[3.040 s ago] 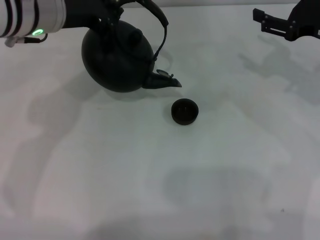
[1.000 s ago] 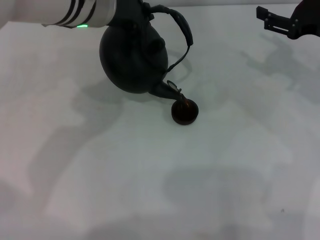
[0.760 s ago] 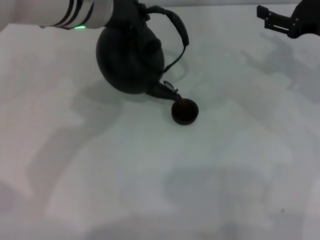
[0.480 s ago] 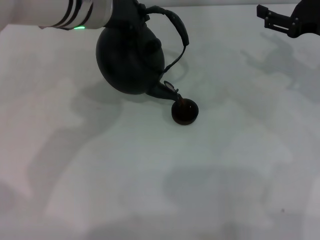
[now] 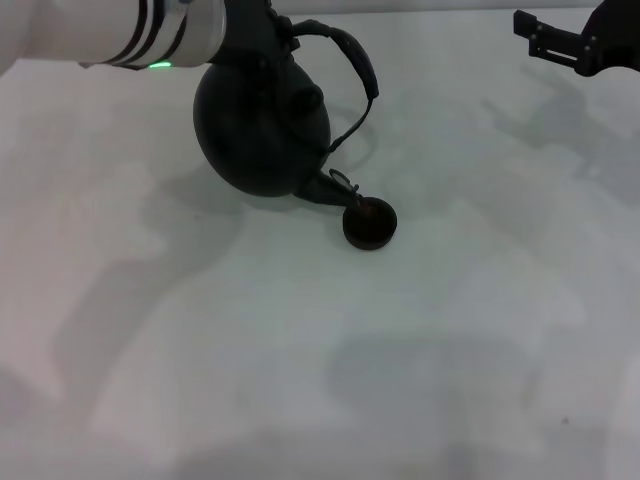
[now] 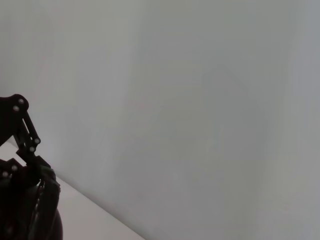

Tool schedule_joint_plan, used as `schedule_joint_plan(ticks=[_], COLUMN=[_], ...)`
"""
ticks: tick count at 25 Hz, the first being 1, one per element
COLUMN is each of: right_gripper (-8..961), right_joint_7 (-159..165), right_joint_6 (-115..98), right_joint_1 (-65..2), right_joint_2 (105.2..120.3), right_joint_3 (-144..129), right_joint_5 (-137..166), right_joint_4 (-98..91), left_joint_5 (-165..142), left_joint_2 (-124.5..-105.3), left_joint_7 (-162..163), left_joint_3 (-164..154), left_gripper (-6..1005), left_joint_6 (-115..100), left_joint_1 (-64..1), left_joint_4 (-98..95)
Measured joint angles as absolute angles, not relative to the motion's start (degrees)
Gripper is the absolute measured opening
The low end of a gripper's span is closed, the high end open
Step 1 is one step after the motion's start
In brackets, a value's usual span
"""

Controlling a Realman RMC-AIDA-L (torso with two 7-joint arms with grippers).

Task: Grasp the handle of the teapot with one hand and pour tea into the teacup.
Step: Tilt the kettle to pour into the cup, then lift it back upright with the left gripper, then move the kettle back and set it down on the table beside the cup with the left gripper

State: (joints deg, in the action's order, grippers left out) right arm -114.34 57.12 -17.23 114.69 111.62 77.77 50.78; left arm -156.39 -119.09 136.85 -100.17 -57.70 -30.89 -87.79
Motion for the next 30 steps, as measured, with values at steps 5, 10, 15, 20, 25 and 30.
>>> schedule_joint_plan(ticks=[5, 10, 15, 20, 25, 30], right_gripper=[841, 841, 841, 841, 841, 841], right_joint_7=[-114.34, -114.34, -114.3, -114.01, -113.91, -113.85], right_joint_6=[57.13, 57.13, 57.13, 57.13, 57.13, 57.13], right_joint_1=[-17.23, -17.23, -17.54, -17.88, -17.99, -18.01], right_joint_2=[114.7, 114.7, 114.7, 114.69, 114.7, 114.7], right_joint_3=[111.66, 111.92, 112.0, 111.98, 111.97, 111.97], right_joint_5=[77.78, 77.78, 77.81, 78.02, 78.22, 78.31], right_joint_4=[50.7, 50.38, 50.11, 50.01, 50.01, 50.01], left_joint_5=[-156.39, -156.34, -155.46, -151.58, -148.71, -143.76], left_joint_2=[-119.12, -119.18, -119.18, -119.16, -119.08, -118.93], left_joint_7=[137.87, 140.13, 142.47, 143.34, 143.68, 142.11], left_joint_3=[-100.19, -99.82, -99.62, -99.6, -99.32, -97.39], left_gripper=[131, 131, 132, 132, 132, 130], left_joint_6=[-57.48, -55.62, -52.1, -49.9, -45.91, -40.56], left_joint_1=[-30.31, -27.37, -22.61, -18.44, -12.72, -6.33], left_joint_4=[-88.31, -91.24, -94.35, -96.76, -99.61, -101.06])
